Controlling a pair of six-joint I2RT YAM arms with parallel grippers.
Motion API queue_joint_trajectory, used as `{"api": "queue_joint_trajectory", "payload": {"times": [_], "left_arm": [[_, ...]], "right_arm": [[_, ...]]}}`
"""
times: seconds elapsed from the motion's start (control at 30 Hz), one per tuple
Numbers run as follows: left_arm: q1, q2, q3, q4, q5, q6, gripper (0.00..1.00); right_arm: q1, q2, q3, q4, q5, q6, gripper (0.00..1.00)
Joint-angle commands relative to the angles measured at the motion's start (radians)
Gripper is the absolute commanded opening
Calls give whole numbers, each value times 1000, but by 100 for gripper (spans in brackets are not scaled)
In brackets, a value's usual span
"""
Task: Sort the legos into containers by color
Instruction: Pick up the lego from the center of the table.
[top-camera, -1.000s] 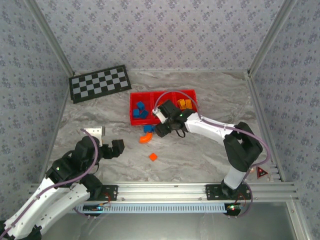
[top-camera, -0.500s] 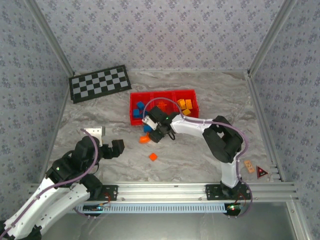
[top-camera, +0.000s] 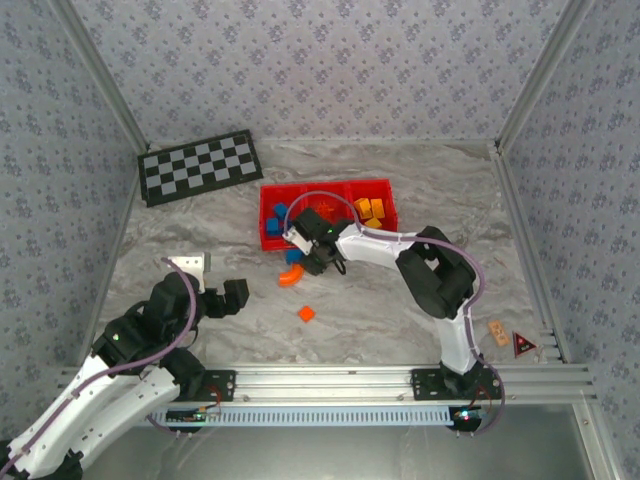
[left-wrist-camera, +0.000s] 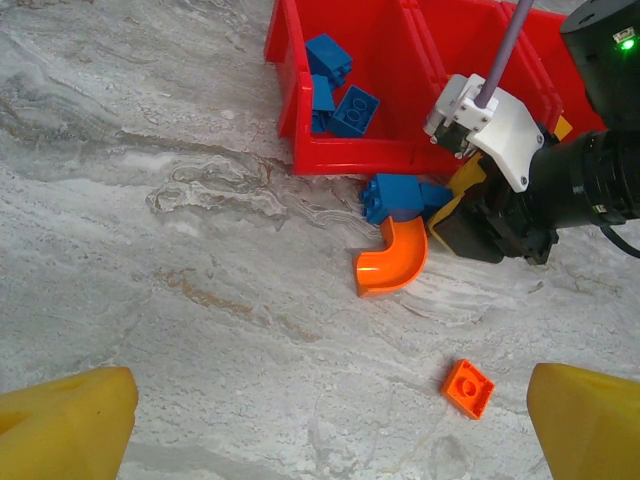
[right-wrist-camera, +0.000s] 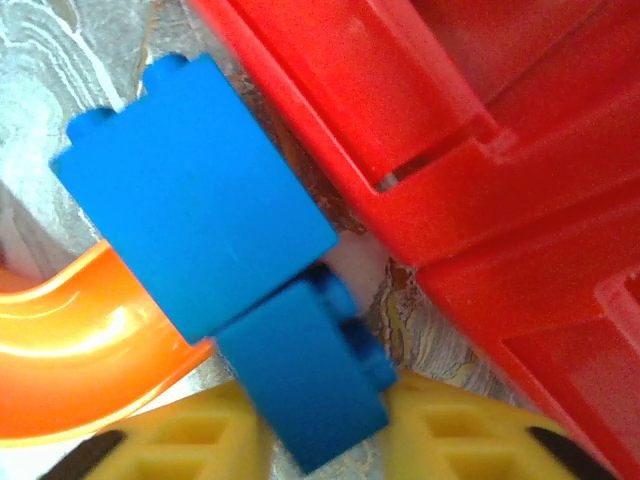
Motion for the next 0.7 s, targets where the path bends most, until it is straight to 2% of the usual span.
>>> {"api": "queue_joint_trajectory", "payload": {"times": [0.0, 0.17, 0.43, 0.67], "left_arm": [[-8, 7, 4, -2, -19, -5, 100], [-10, 6, 4, -1, -18, -6, 100], [-11, 5, 3, -1, -19, -6, 100], [-11, 4, 3, 1, -19, -3, 100]], "right_arm": [[-4, -3, 29, -49, 20, 12, 25], [-3, -51, 6, -49, 20, 23, 20], [-15, -166, -42, -24, -65, 43, 12], [-36, -230, 4, -7, -128, 78, 11]]}}
